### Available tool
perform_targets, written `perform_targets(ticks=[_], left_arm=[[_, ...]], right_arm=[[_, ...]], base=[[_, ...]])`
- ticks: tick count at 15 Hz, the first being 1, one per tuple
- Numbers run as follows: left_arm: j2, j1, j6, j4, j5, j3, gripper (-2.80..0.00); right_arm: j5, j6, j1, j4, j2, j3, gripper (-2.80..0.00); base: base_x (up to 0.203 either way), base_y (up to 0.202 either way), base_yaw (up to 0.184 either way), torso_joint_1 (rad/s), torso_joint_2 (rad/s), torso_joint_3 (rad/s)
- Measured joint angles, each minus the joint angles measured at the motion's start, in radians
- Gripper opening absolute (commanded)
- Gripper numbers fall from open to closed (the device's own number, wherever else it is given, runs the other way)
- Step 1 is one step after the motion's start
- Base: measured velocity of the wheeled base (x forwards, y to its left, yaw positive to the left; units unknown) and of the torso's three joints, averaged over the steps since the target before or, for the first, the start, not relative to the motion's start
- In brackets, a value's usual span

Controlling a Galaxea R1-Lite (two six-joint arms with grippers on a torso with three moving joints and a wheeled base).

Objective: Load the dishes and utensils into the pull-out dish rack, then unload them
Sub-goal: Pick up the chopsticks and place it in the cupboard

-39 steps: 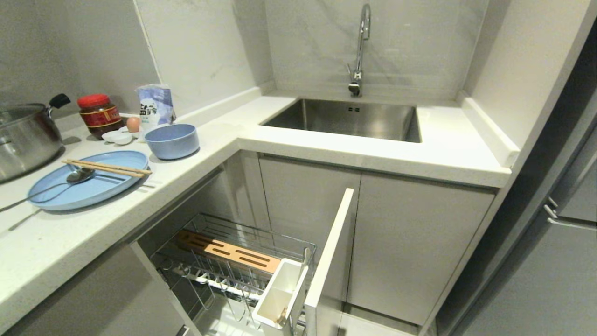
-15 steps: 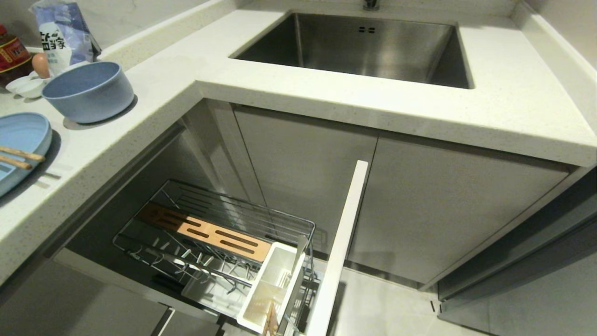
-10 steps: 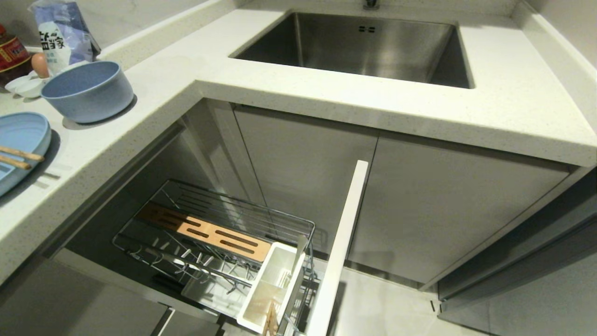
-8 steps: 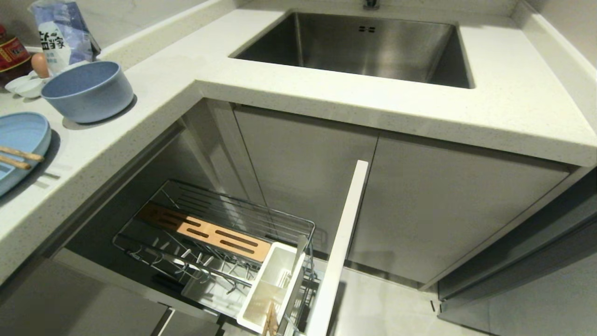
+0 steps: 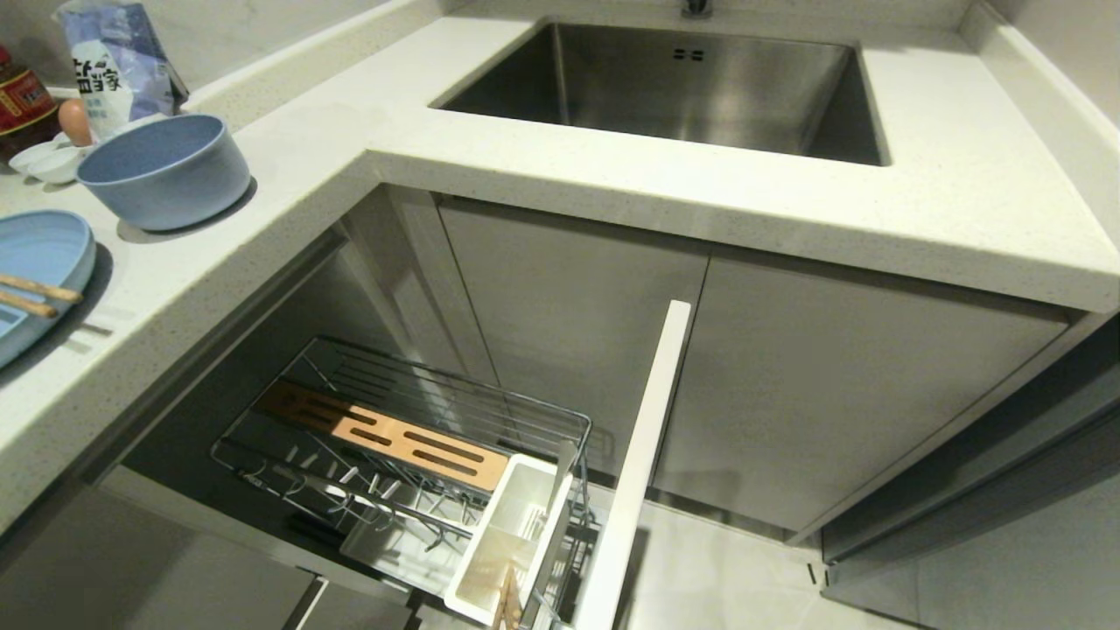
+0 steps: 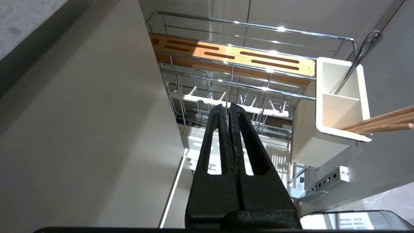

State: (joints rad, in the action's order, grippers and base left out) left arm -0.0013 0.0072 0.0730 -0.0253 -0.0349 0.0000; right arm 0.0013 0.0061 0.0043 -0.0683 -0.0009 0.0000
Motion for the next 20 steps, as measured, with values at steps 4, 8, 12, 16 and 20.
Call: perform_targets(ticks=[4, 8, 12, 16, 20], left_arm=[[0.000, 0.000, 0.000, 0.000, 0.000, 0.000, -2.80], [0.000, 0.000, 0.000, -0.001, 0.000, 0.000, -2.80], [0.000, 0.000, 0.002, 0.001, -0.001, 0.000, -2.80], [0.000, 0.000, 0.002, 0.001, -0.001, 0.000, -2.80], [0.000, 0.000, 0.001, 0.001, 0.000, 0.000, -2.80]], right_arm=[[0.000, 0.000, 0.000, 0.000, 0.000, 0.000, -2.80], [0.000, 0.000, 0.000, 0.000, 0.000, 0.000, -2.80], [0.000, 0.000, 0.000, 0.000, 0.000, 0.000, -2.80], [0.000, 0.000, 0.000, 0.000, 0.000, 0.000, -2.80], [0.000, 0.000, 0.000, 0.000, 0.000, 0.000, -2.80]], base=[[0.000, 0.000, 0.000, 0.000, 0.00, 0.000], [0.000, 0.000, 0.000, 0.000, 0.00, 0.000], [0.000, 0.000, 0.000, 0.000, 0.00, 0.000], [0.000, 0.000, 0.000, 0.000, 0.00, 0.000], [0.000, 0.000, 0.000, 0.000, 0.00, 0.000]])
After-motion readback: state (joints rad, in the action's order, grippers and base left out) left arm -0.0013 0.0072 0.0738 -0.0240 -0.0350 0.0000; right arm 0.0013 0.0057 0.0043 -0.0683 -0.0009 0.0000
